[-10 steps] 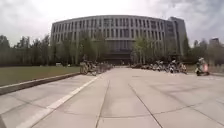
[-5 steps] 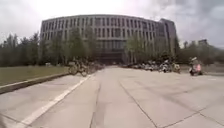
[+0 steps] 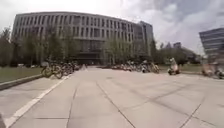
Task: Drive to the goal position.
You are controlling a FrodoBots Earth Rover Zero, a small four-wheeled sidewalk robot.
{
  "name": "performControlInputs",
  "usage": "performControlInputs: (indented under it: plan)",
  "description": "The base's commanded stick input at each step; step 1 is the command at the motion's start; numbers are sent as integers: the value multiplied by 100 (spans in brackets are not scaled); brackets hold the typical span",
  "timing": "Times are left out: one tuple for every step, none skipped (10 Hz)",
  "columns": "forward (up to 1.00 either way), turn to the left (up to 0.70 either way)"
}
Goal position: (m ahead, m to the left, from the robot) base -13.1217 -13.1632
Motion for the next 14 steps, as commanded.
performControlInputs:
  plan:
    - [70,-34]
    - [70,-34]
    - [70,-34]
    - [70,-34]
    - [70,-34]
    - [70,-34]
    - [70,-34]
    - [70,-34]
    - [70,-34]
    - [70,-34]
    - [70,-34]
    - [70,-34]
    - [70,-34]
    - [70,-34]
